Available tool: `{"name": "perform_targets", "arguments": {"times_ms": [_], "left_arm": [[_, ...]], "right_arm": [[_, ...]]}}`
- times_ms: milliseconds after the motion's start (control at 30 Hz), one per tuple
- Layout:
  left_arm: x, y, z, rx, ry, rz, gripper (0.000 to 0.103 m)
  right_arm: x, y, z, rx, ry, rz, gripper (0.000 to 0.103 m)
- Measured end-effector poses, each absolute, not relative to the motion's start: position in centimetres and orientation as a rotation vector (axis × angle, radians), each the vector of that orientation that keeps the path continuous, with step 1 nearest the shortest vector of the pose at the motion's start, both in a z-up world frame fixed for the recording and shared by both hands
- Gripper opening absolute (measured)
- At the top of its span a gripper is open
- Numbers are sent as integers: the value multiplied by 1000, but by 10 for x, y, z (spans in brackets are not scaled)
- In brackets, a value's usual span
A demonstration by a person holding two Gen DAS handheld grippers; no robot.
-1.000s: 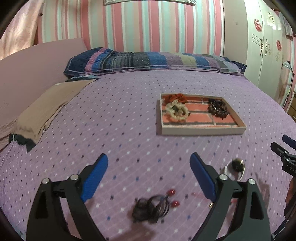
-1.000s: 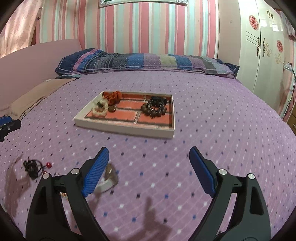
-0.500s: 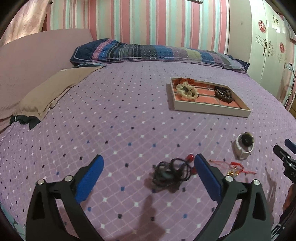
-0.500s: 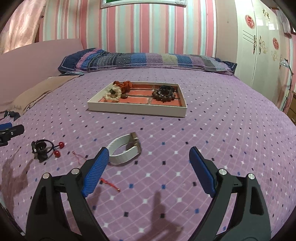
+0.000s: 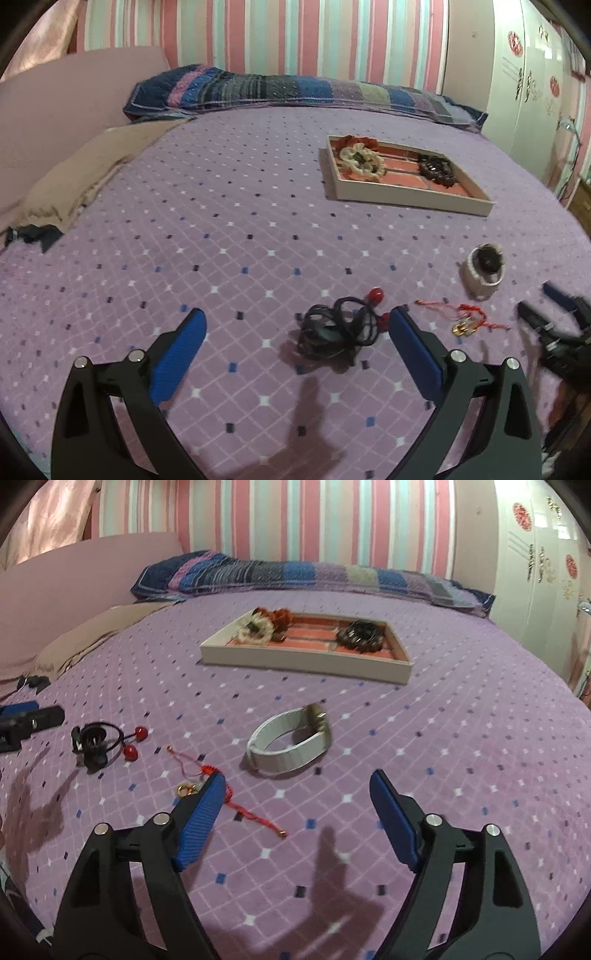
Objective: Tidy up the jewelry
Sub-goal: 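Withdraw both tools toward the hair tie and red-string charm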
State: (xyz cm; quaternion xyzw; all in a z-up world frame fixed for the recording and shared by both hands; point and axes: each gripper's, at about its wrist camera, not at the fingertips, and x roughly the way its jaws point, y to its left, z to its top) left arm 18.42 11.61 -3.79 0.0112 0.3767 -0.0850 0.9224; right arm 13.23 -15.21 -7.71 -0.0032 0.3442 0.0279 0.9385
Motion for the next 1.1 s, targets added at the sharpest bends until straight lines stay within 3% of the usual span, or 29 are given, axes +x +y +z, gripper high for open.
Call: {"name": "perform_targets", "arguments": {"times_ms": [533, 800, 1100], "left_arm": [[185, 100, -48, 51, 782, -202, 95], [183, 94, -53, 66, 807, -241, 71], [176, 98, -55, 51, 829, -256, 69]], "right_arm": [[154, -146, -99, 7, 759, 94, 63], [159, -145, -104, 12, 779, 103, 55], [160, -142, -105, 9, 784, 109, 55]]}}
